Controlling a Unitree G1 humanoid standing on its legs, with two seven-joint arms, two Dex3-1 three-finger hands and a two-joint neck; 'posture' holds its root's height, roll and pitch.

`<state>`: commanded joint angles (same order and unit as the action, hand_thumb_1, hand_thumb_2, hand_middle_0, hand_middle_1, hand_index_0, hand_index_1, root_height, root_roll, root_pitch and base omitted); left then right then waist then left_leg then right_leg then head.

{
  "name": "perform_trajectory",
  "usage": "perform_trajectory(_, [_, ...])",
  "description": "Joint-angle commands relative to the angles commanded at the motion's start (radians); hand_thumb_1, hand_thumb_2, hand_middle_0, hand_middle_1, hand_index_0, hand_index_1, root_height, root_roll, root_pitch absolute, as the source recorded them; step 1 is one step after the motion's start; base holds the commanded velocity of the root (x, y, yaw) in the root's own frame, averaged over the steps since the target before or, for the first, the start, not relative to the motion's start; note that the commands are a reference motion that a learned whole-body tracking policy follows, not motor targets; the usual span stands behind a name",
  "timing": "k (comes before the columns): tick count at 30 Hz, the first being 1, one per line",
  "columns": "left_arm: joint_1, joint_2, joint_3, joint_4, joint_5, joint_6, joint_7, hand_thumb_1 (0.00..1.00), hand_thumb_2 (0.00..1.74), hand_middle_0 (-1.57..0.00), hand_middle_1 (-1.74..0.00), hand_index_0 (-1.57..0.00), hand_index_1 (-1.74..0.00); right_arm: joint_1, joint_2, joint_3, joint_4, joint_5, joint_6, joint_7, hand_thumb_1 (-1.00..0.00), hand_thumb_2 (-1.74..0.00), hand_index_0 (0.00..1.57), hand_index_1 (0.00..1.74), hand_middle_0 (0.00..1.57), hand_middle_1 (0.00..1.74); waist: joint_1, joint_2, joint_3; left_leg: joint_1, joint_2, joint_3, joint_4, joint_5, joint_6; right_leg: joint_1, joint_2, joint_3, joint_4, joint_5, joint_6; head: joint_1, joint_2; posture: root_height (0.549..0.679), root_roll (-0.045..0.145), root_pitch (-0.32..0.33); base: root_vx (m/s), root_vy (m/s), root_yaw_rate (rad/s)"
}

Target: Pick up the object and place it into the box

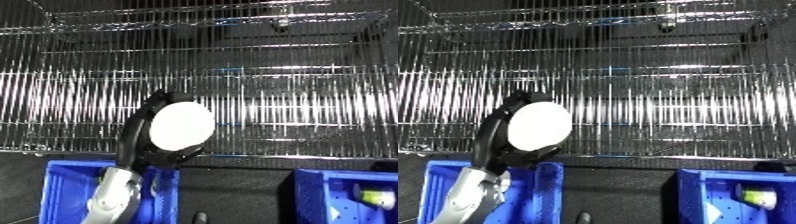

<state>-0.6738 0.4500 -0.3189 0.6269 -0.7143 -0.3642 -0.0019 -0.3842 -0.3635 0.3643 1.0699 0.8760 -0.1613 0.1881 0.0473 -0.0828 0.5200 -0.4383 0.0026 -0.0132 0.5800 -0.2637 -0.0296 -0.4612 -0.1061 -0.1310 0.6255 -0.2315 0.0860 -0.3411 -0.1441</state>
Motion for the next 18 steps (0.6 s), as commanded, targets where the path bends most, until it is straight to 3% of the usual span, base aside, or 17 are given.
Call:
perform_trajectory(11, [0.245, 0.062, 0.146, -0.255, 0.01, -0.046, 0.082, 0.95, 1.65, -1.49, -1.65, -1.49, -1.65, 0.078, -0.001, -0.066, 0.019, 0.037, -0.05, 0.005, 0.0, 0.0, 0.0, 0.0, 0.0, 0.0, 0.086, 0.037, 0.0, 0.009, -0.031, -0.044, -0.018, 0.014, 0.001, 0.029, -0.0246, -0.054, 0.022, -0.03, -0.0172, 0.013, -0.019, 0.65, 0.039, 0.076, -0.015, -0.052, 0.218])
perform_trajectory(18, [0.443, 0.096, 0.267, -0.264, 0.018, -0.049, 0.105, 0.95, 1.65, -1.49, -1.65, -1.49, -1.65, 0.129, -0.006, -0.108, 0.033, 0.058, -0.081, 0.008, 0.0, 0.0, 0.0, 0.0, 0.0, 0.0, 0.137, 0.064, 0.0, -0.001, -0.051, -0.067, -0.024, 0.025, -0.0024, 0.038, -0.0343, -0.087, 0.028, -0.046, -0.0274, 0.023, -0.036, 0.651, 0.046, 0.08, -0.009, -0.039, 0.207])
